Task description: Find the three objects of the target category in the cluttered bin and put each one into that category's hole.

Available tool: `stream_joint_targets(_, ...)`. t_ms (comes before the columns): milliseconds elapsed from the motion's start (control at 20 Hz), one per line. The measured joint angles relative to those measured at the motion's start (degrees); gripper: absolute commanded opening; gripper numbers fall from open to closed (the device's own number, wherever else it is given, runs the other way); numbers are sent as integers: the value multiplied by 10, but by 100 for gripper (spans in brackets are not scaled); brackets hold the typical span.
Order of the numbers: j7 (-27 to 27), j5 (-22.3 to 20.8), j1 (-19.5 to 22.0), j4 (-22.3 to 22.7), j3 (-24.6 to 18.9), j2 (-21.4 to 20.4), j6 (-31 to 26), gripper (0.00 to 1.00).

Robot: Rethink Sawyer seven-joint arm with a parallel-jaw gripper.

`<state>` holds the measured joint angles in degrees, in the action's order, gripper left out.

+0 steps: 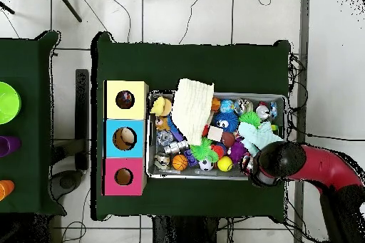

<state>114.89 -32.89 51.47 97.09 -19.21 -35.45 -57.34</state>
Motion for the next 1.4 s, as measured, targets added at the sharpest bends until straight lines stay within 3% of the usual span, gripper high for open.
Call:
stream_joint_targets(750,0,-1,0,-2,0,9,2,100)
stream_joint_targets(1400,0,-1,0,-3,0,41,42,100)
